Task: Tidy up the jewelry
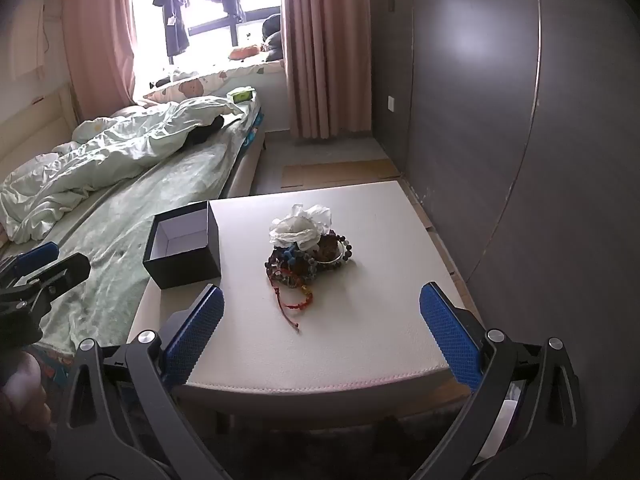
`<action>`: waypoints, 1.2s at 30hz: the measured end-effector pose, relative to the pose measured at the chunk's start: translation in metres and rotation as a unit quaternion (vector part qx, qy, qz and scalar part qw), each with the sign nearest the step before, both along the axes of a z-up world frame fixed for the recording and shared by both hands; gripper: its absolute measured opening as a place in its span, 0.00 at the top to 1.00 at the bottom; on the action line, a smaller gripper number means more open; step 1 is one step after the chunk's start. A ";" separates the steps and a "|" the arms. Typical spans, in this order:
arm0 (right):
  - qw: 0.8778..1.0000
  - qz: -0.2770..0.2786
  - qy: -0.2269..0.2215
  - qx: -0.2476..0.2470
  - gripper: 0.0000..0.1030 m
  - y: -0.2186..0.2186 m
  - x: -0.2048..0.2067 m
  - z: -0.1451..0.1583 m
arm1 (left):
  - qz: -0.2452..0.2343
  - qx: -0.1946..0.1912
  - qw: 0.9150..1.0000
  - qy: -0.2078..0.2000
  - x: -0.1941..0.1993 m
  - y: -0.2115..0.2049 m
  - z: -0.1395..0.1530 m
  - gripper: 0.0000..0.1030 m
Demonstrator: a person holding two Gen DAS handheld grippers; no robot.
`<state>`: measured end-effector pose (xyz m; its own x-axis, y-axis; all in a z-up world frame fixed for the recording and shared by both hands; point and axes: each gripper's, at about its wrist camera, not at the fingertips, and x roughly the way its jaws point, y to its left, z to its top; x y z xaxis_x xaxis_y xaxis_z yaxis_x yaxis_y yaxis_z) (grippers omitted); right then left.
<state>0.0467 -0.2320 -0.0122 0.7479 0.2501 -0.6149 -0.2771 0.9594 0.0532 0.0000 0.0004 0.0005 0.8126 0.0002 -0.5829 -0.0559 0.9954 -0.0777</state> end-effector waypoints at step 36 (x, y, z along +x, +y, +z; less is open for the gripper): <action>1.000 -0.011 -0.015 0.010 0.05 -0.003 0.000 0.008 | -0.011 -0.041 0.999 -0.024 -0.002 -0.002 0.002 0.08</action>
